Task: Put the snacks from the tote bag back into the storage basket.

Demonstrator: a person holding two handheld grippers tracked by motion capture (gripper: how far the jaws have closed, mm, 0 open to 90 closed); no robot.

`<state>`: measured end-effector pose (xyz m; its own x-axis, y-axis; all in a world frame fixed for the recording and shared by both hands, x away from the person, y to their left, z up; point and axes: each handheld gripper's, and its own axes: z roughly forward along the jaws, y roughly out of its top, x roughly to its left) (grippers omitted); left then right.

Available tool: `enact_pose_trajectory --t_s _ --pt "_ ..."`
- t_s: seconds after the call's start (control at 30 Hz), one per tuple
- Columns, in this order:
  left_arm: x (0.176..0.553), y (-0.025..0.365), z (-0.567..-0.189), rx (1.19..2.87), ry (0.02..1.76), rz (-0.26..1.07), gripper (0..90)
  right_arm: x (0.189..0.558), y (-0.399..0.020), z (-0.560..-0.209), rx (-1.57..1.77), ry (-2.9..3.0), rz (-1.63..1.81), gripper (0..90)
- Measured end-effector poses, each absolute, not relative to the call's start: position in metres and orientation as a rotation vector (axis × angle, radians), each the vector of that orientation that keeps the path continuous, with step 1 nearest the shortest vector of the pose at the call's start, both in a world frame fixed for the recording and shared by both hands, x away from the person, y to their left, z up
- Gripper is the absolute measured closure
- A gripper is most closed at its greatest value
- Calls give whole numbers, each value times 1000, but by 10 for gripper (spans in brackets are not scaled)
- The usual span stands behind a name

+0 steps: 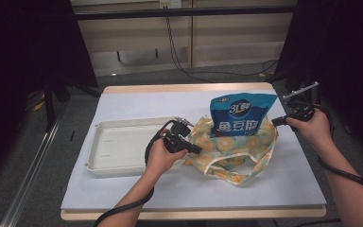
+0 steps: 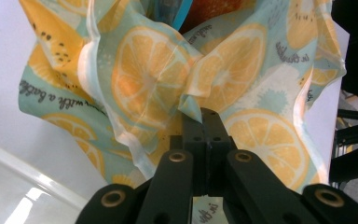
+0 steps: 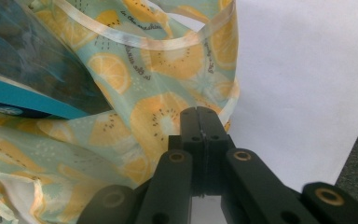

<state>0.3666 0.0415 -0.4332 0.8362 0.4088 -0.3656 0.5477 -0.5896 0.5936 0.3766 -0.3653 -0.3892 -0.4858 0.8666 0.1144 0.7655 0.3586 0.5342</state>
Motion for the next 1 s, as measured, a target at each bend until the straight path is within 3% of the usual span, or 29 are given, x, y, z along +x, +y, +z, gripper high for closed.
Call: enact_pose_trajectory --t_s 0.23,0.67,1.0 --pt "365 43 -438 2263 710 -264 889 376 -367 -390 1486 2422 804 900" --pt "366 44 -419 2184 689 -216 560 374 -366 -387 1469 2429 819 900" --pt "367 37 -401 2172 656 -167 452 374 -363 -385 1475 2433 811 900"
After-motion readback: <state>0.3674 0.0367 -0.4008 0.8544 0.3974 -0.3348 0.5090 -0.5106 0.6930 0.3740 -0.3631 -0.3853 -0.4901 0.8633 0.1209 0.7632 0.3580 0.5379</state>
